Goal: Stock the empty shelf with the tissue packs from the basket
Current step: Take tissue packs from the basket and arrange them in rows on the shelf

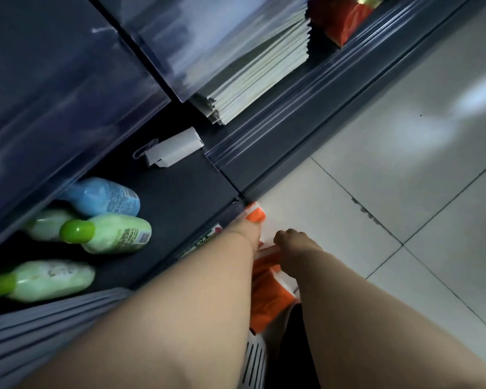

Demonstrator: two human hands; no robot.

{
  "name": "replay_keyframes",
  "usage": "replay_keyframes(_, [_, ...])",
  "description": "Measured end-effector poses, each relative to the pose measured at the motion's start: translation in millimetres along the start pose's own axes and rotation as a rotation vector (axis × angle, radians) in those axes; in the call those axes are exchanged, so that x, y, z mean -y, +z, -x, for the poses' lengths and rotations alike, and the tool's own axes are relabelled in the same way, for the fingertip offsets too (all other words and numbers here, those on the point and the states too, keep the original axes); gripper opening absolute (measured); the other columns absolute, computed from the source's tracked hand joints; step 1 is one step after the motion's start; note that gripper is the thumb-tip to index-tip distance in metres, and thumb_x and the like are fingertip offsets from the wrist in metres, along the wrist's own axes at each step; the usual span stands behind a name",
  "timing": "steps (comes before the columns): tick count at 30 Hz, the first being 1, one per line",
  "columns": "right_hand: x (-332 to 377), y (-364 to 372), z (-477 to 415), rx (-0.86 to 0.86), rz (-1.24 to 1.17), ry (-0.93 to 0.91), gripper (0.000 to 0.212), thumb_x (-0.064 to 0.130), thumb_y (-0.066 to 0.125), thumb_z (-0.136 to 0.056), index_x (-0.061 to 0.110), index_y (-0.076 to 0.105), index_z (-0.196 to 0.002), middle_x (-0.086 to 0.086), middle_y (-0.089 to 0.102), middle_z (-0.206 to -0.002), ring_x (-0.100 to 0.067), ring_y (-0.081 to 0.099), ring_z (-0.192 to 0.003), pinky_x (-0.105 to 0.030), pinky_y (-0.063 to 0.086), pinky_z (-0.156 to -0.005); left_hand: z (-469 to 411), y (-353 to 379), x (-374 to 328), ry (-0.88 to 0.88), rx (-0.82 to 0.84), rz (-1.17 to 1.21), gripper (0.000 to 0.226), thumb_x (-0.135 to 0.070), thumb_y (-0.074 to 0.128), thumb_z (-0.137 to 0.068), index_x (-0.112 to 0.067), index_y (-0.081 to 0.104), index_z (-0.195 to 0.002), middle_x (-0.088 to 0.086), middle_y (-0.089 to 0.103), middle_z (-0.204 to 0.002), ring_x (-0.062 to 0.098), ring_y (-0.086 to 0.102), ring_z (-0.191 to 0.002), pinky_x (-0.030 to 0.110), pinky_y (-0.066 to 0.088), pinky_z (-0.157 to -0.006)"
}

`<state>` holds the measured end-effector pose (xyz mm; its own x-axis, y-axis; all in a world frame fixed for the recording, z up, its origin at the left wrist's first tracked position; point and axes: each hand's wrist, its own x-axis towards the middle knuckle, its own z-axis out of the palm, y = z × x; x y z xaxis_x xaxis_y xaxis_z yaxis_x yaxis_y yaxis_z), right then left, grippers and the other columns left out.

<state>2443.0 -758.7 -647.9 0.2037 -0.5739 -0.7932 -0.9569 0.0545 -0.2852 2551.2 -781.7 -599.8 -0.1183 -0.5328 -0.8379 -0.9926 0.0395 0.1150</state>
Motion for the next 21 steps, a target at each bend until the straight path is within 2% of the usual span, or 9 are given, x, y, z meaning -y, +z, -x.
replay_keyframes(1, [-1, 1, -2, -0.002, -0.005, 0.004, 0.048, 0.013, 0.056, -0.086, 0.016, 0.044, -0.132, -0.008, 0.047, -0.129, -0.027, 0.045, -0.121, -0.038, 0.042, -0.100, -4, 9, 3, -0.051, -0.049, 0.056, 0.043, -0.023, 0.046, -0.098, -0.007, 0.038, -0.137, 0.014, 0.046, -0.138, 0.015, 0.056, -0.096, 0.027, 0.050, -0.084])
replay_keyframes(4, [-2, 1, -9, -0.003, 0.019, -0.008, 0.050, 0.016, 0.059, -0.084, 0.018, 0.045, -0.132, -0.008, 0.049, -0.127, -0.026, 0.047, -0.119, -0.037, 0.043, -0.099, -9, 31, 8, -0.178, -0.114, -0.054, 0.049, -0.036, 0.050, -0.095, -0.009, 0.034, -0.134, 0.014, 0.042, -0.136, 0.031, 0.046, -0.122, 0.043, 0.046, -0.094])
replay_keyframes(7, [0, 5, -14, -0.006, 0.028, -0.024, 0.051, 0.014, 0.057, -0.084, 0.022, 0.043, -0.133, -0.005, 0.048, -0.128, -0.026, 0.048, -0.119, -0.035, 0.044, -0.098, -14, 47, 16, -0.282, -0.195, 0.013, 0.037, -0.017, 0.036, -0.099, -0.008, 0.034, -0.135, 0.014, 0.039, -0.140, 0.033, 0.041, -0.128, 0.044, 0.043, -0.096])
replay_keyframes(10, [4, 7, -14, -0.008, 0.020, -0.046, 0.051, 0.010, 0.053, -0.086, 0.025, 0.044, -0.134, -0.004, 0.047, -0.130, -0.026, 0.048, -0.120, -0.036, 0.043, -0.099, -16, 60, 20, -0.358, -0.171, 0.030, 0.042, -0.007, 0.024, -0.099, -0.006, 0.030, -0.140, 0.012, 0.032, -0.145, 0.033, 0.034, -0.131, 0.044, 0.039, -0.100])
replay_keyframes(13, [10, 5, -16, -0.006, 0.061, -0.079, 0.047, 0.011, 0.056, -0.085, 0.024, 0.047, -0.130, -0.003, 0.049, -0.128, -0.026, 0.049, -0.118, -0.036, 0.045, -0.096, -14, 63, 22, -0.361, -0.167, 0.004, 0.042, -0.009, 0.027, -0.099, -0.007, 0.028, -0.141, 0.016, 0.029, -0.146, 0.035, 0.035, -0.131, 0.043, 0.038, -0.100])
replay_keyframes(15, [16, 4, -20, -0.011, 0.071, -0.079, 0.043, 0.014, 0.057, -0.085, 0.022, 0.050, -0.126, -0.003, 0.051, -0.125, -0.025, 0.051, -0.116, -0.034, 0.045, -0.094, -16, 65, 21, -0.344, -0.154, -0.006, 0.039, -0.010, 0.029, -0.098, -0.009, 0.031, -0.137, 0.019, 0.035, -0.142, 0.038, 0.039, -0.127, 0.046, 0.040, -0.097])
replay_keyframes(18, [18, 5, -19, 0.056, -0.047, -0.088, 0.036, 0.017, 0.052, -0.088, 0.015, 0.052, -0.124, -0.009, 0.055, -0.125, -0.028, 0.055, -0.112, -0.036, 0.047, -0.093, -8, 56, 19, -0.308, -0.135, -0.013, 0.037, -0.009, 0.032, -0.097, -0.011, 0.032, -0.134, 0.018, 0.043, -0.137, 0.037, 0.042, -0.125, 0.048, 0.044, -0.095])
replay_keyframes(21, [15, -1, -13, 0.021, -0.117, 0.021, 0.027, 0.026, 0.050, -0.092, 0.017, 0.056, -0.117, -0.006, 0.060, -0.113, -0.020, 0.059, -0.090, -0.027, 0.046, -0.079, 5, 42, 18, -0.276, -0.116, -0.027, 0.040, -0.011, 0.035, -0.097, -0.011, 0.029, -0.137, 0.015, 0.044, -0.137, 0.035, 0.042, -0.126, 0.047, 0.043, -0.095])
